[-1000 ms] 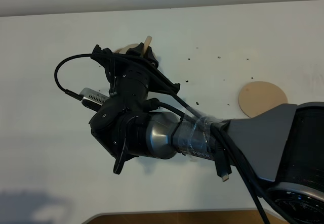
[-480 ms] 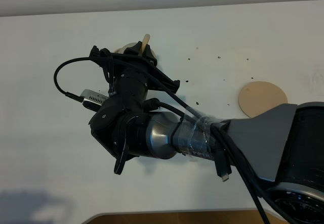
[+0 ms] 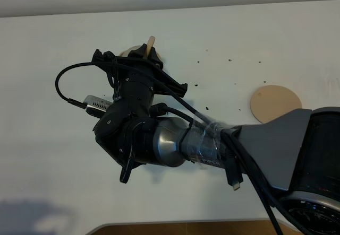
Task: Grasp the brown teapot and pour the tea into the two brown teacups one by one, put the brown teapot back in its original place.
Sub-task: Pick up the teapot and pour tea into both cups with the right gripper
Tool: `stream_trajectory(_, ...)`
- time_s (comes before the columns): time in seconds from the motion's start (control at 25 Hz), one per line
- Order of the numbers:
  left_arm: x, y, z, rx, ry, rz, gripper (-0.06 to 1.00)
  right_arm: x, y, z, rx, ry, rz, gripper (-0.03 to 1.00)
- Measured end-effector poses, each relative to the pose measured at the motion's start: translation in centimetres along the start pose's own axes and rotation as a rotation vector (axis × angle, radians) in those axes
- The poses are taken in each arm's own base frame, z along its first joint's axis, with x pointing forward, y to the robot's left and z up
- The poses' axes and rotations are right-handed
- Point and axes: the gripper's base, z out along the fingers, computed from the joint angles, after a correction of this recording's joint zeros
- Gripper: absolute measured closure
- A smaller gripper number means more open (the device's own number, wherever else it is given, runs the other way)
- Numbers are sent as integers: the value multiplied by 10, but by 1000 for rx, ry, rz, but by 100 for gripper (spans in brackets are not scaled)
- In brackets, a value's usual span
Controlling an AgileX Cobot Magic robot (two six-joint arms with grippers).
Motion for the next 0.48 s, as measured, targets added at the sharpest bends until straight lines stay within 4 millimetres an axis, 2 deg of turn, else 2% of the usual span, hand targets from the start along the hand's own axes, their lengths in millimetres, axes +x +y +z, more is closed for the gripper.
stream_trajectory(0.48, 0, 0, 0, 0, 0, 0, 56, 0, -2, 0, 18, 4, -11, 84)
